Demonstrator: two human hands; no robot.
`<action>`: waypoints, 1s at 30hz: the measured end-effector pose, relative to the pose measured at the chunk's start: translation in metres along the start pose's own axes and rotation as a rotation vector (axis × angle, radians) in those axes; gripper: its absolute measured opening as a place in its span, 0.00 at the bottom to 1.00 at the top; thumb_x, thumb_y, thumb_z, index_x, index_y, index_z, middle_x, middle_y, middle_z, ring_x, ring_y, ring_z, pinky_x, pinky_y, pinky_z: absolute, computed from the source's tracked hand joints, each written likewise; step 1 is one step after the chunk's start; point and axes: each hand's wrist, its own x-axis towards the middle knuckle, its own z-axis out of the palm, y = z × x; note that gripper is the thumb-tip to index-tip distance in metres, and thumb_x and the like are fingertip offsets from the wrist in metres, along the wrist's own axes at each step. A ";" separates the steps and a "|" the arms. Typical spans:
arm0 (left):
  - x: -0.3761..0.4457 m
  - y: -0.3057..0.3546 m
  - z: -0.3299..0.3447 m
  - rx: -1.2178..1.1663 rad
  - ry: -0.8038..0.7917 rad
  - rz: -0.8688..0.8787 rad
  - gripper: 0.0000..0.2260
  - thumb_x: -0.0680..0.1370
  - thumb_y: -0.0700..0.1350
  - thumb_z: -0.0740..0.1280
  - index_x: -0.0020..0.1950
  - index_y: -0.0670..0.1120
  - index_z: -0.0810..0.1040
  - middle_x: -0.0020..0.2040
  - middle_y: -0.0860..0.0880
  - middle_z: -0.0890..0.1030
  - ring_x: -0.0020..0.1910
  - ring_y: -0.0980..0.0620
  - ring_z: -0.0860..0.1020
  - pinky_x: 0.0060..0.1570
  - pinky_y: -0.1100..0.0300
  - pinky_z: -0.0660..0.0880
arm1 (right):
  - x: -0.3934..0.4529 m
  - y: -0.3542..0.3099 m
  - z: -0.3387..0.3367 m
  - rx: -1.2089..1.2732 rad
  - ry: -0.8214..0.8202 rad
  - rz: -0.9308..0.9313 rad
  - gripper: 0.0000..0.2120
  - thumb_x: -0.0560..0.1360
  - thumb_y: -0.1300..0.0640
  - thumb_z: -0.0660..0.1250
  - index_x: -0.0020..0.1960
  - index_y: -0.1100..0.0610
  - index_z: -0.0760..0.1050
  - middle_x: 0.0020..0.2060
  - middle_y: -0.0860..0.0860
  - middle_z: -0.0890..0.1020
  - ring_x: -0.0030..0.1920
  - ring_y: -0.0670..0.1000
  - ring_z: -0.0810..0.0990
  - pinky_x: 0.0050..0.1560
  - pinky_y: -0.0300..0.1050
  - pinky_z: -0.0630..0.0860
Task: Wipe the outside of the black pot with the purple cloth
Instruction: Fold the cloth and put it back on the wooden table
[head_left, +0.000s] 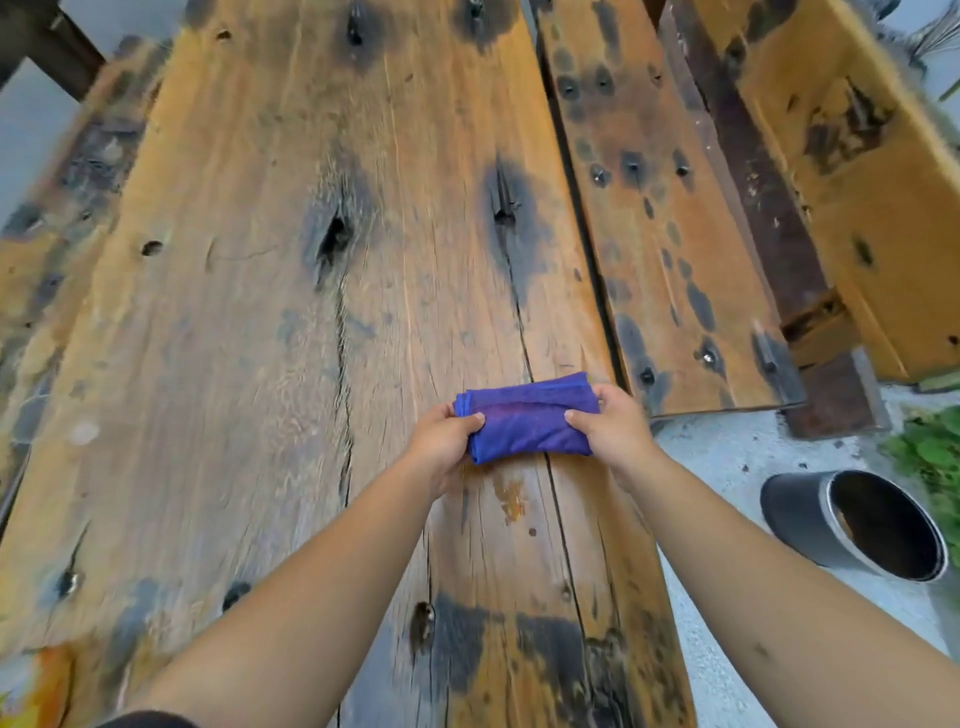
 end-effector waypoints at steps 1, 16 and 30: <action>0.011 -0.003 0.001 0.032 0.026 0.001 0.02 0.79 0.38 0.67 0.52 0.42 0.77 0.48 0.44 0.83 0.42 0.50 0.84 0.36 0.58 0.81 | 0.008 0.001 0.004 -0.037 0.012 -0.001 0.08 0.71 0.60 0.72 0.47 0.50 0.76 0.46 0.52 0.84 0.49 0.55 0.82 0.55 0.57 0.78; 0.052 -0.026 -0.007 1.055 0.371 0.693 0.20 0.79 0.50 0.64 0.70 0.48 0.70 0.64 0.47 0.75 0.60 0.45 0.75 0.56 0.50 0.73 | 0.046 0.018 0.013 -0.789 0.094 -0.443 0.24 0.74 0.50 0.70 0.68 0.50 0.69 0.66 0.52 0.70 0.62 0.56 0.72 0.56 0.55 0.75; 0.028 -0.022 -0.023 1.634 0.000 0.607 0.34 0.76 0.64 0.54 0.80 0.55 0.51 0.82 0.47 0.50 0.80 0.42 0.50 0.74 0.44 0.52 | 0.042 0.021 -0.005 -1.232 -0.407 -0.618 0.33 0.77 0.38 0.56 0.79 0.44 0.49 0.81 0.50 0.47 0.79 0.51 0.44 0.76 0.59 0.48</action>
